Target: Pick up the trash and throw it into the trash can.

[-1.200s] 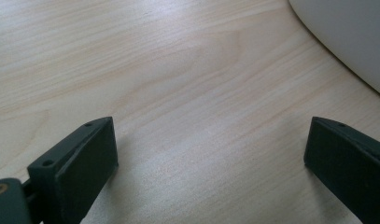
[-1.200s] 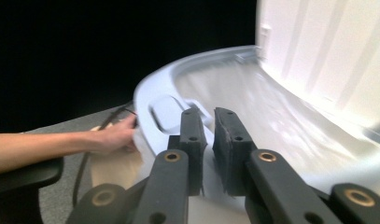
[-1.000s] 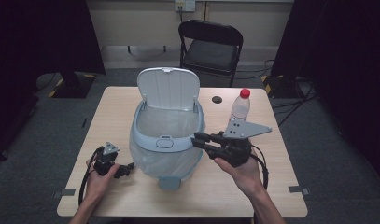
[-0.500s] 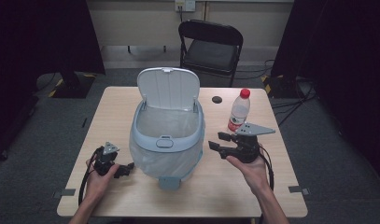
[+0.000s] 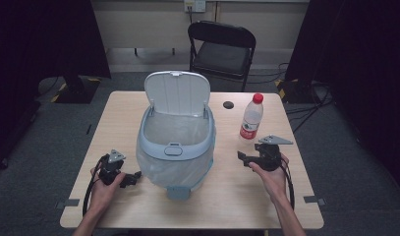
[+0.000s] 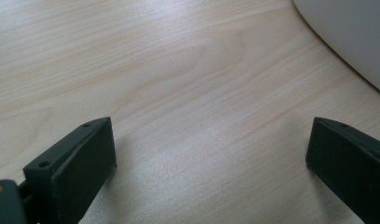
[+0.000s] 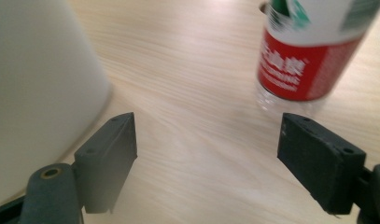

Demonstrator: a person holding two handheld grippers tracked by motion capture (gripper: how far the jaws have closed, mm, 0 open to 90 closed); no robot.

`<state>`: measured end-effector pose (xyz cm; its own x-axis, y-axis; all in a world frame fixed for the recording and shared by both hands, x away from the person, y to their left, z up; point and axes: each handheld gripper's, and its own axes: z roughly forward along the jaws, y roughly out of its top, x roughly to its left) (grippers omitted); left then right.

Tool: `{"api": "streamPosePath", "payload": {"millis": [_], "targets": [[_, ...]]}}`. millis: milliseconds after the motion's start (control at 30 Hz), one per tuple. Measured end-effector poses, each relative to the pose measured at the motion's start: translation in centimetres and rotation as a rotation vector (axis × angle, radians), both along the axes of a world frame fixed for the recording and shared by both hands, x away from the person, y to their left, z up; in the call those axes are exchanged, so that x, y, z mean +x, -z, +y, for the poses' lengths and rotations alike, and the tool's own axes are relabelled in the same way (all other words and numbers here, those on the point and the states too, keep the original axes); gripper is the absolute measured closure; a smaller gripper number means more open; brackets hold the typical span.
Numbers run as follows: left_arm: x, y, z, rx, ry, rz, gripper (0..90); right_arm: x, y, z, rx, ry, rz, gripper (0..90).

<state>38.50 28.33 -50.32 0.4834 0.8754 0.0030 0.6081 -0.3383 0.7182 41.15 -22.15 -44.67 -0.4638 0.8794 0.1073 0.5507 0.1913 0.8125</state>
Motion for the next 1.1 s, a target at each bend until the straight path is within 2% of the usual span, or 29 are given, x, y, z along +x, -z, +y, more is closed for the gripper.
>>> {"api": "streamPosePath", "payload": {"millis": [200, 333, 400, 433, 533, 700, 800, 900, 1033, 1100], "targets": [[0.0, 0.0, 0.0, 0.000, 0.000, 0.000, 1.0, 2.0, 1.2, -0.7, -0.024, 0.042, -0.008, 15.7], [0.0, 0.0, 0.0, 0.002, 0.002, 0.001, 1.0, 3.3, 1.9, -0.4, -0.052, 0.059, -0.010, 15.2], [0.0, 0.0, 0.0, 0.000, 0.000, 0.000, 1.0, 3.9, 2.3, -0.1, -0.040, 0.067, -0.018, 15.5], [0.0, 0.0, 0.0, 0.002, 0.001, 0.001, 1.0, 4.1, 2.5, -0.1, -0.057, 0.078, -0.017, 15.0], [0.0, 0.0, 0.0, 0.000, 0.000, 0.000, 1.0, 5.1, 3.2, -0.5, -0.050, 0.092, 0.019, 14.6], [0.0, 0.0, 0.0, 0.000, 0.000, 0.000, 1.0, 6.3, 2.9, -0.7, -0.077, 0.113, -0.030, 14.6], [0.0, 0.0, 0.0, 0.000, 0.000, 0.000, 1.0, 6.8, 2.5, -0.6, -0.087, 0.103, -0.006, 14.7], [0.0, 0.0, 0.0, 0.002, 0.002, 0.001, 1.0, 7.0, 2.2, -0.6, -0.091, 0.111, -0.022, 14.7], [-0.1, 0.0, 0.0, -0.001, 0.001, 0.002, 1.0, 7.6, 1.9, -1.0, -0.071, 0.128, -0.043, 15.1], [-0.1, 0.0, 0.1, 0.002, 0.001, 0.002, 1.0, 7.9, 1.9, -1.1, -0.076, 0.121, -0.036, 14.6]]}}
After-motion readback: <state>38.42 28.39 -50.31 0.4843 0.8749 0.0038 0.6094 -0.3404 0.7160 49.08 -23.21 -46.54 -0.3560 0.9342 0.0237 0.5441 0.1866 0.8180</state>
